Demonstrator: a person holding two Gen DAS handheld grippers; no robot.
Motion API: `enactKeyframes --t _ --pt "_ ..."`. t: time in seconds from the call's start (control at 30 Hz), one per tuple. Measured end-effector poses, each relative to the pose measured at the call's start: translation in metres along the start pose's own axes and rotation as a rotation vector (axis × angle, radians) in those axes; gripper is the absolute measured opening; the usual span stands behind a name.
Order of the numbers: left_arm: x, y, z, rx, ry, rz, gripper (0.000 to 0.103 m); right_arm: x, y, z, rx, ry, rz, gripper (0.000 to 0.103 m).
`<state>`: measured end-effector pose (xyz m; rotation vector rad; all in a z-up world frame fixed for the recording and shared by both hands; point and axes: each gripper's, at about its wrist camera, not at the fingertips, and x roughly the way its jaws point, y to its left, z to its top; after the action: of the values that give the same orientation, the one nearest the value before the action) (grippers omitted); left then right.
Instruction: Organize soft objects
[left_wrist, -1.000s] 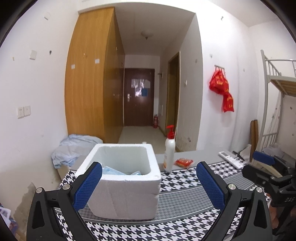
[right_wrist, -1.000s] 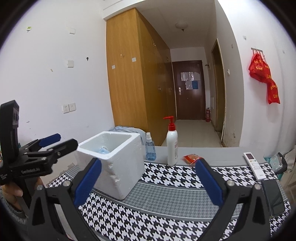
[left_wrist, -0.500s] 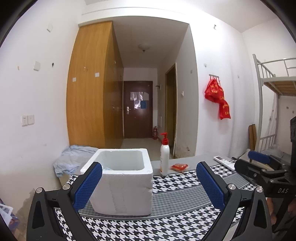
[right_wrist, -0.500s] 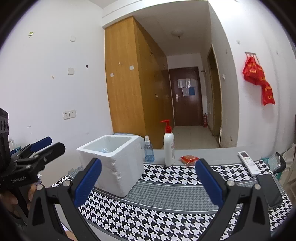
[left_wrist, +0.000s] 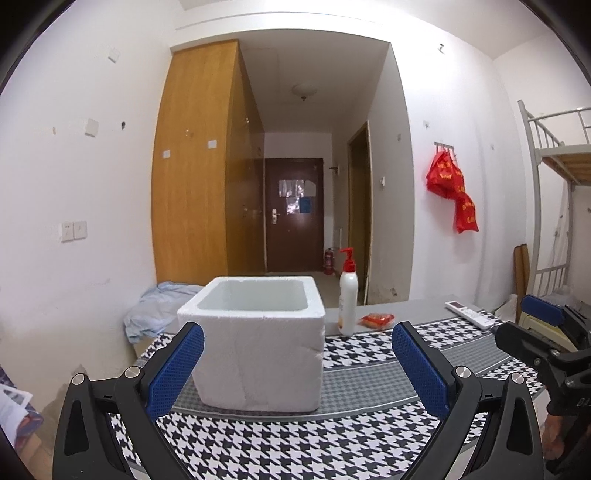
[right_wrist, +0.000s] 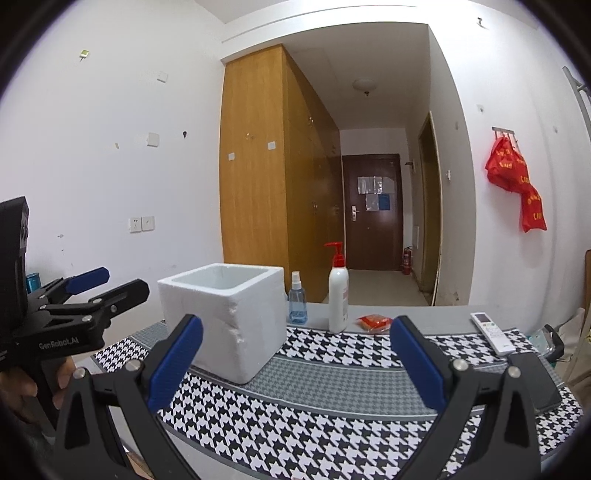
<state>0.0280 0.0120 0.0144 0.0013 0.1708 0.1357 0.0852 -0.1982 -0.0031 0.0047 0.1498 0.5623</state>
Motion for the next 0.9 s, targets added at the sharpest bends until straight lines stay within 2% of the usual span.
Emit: enactKeyframes --t 0.4,0.9 --pt "-0.001 0.003 -0.018 -0.006 0.012 0.043 0.102 0.003 -0.003 -0.016 0.02 0.03 0.011 0.102" --pt "-0.002 0.001 -0.02 0.007 0.019 0.043 0.102 0.001 -0.002 -0.018 0.024 0.035 0.005 0.102"
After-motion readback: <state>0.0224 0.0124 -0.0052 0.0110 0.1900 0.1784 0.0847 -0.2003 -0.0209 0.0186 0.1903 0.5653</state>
